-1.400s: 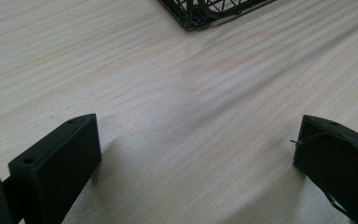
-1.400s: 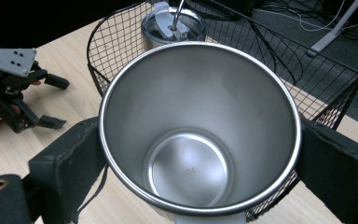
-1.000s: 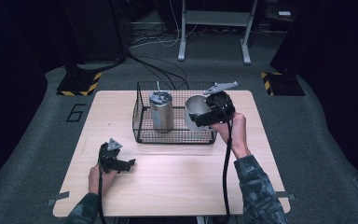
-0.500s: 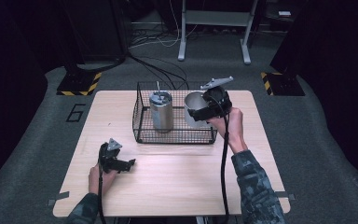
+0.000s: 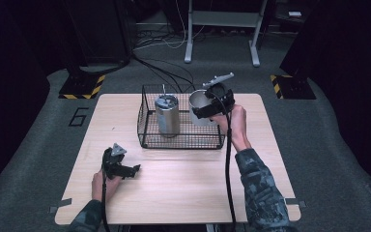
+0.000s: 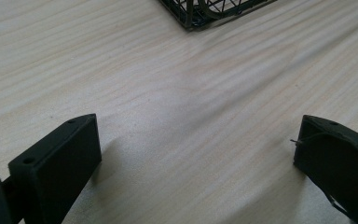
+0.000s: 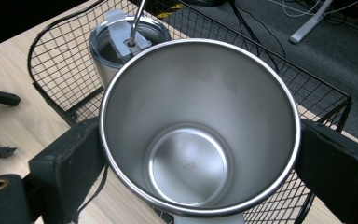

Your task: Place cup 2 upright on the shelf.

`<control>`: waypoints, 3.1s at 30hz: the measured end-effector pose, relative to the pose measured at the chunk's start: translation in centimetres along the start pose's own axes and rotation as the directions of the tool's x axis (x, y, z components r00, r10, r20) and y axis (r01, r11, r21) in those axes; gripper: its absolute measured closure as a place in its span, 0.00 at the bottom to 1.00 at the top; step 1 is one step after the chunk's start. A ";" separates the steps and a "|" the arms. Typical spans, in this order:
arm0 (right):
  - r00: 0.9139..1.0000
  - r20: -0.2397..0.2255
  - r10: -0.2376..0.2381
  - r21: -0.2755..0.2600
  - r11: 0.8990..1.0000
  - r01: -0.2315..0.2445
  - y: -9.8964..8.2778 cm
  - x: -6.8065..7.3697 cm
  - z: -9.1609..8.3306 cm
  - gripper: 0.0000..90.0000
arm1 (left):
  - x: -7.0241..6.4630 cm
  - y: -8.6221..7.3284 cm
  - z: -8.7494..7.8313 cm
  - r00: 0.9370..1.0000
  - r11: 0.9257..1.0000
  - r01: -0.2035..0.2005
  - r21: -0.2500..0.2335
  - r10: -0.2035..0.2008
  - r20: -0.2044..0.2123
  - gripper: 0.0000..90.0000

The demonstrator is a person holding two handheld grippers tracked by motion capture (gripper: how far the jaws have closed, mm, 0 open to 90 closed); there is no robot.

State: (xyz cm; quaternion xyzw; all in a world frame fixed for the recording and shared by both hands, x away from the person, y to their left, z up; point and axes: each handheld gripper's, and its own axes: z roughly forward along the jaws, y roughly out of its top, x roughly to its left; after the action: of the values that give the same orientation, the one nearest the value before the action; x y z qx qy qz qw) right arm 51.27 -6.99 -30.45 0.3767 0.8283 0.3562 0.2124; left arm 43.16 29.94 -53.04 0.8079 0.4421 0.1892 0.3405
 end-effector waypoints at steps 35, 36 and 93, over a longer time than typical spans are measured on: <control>0.995 0.056 0.084 0.090 0.992 -0.089 0.1 -2.5 7.3 0.07 | 0.0 0.0 0.0 1.000 1.000 -0.001 -0.002 0.001 -0.001 0.00; 0.995 0.057 0.087 0.093 0.991 -0.092 0.1 -2.6 7.5 0.07 | 0.0 0.0 0.0 1.000 1.000 0.000 -0.002 0.000 -0.001 0.00; 0.984 0.071 0.164 0.194 0.965 -0.175 -2.9 -2.6 13.0 0.08 | 0.0 0.0 0.0 1.000 1.000 -0.001 0.000 0.001 0.000 0.00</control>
State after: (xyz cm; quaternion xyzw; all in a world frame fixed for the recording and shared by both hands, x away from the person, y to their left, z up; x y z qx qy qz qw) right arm 59.61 -4.74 -40.94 0.4752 0.8184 0.2778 0.1649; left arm 43.19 29.93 -53.04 0.8082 0.4416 0.1896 0.3404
